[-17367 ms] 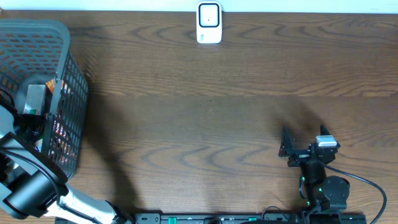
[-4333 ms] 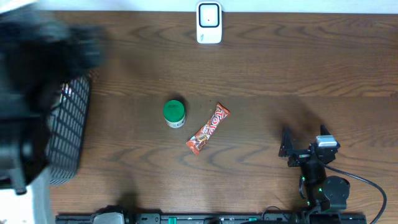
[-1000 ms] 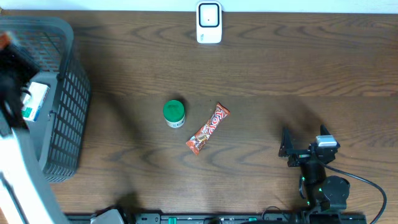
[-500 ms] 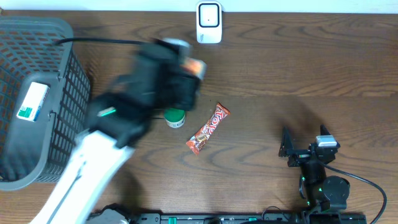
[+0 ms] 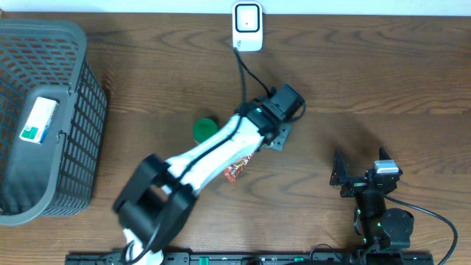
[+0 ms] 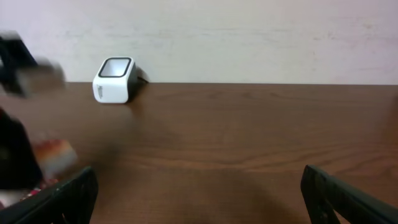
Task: Scan the item barcode
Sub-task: 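Place the orange Enjoy box on the table beside the TOP bar, then lower the left gripper into the basket and grasp the white Panadol box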
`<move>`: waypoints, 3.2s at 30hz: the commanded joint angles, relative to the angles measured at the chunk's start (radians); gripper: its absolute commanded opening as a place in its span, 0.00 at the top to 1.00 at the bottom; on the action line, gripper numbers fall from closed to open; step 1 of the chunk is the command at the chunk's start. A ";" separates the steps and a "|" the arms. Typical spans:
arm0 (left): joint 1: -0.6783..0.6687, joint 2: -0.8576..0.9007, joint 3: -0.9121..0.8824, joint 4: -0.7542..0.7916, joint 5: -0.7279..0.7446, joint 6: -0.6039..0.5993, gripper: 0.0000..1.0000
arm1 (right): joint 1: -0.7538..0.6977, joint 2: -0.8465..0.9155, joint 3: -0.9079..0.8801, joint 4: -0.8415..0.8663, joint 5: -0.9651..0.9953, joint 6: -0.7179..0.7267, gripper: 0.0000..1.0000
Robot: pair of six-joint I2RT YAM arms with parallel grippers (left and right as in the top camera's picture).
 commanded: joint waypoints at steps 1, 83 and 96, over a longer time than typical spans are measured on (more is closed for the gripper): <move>-0.028 0.072 0.002 0.009 -0.020 -0.043 0.60 | 0.009 -0.004 -0.002 -0.004 0.002 -0.005 0.01; 1.514 0.105 0.093 0.122 0.186 1.190 0.02 | 0.009 -0.004 -0.002 -0.004 0.002 -0.005 0.01; 1.514 0.206 0.093 0.159 0.187 1.190 0.02 | 0.009 -0.004 -0.002 -0.004 0.002 -0.005 0.01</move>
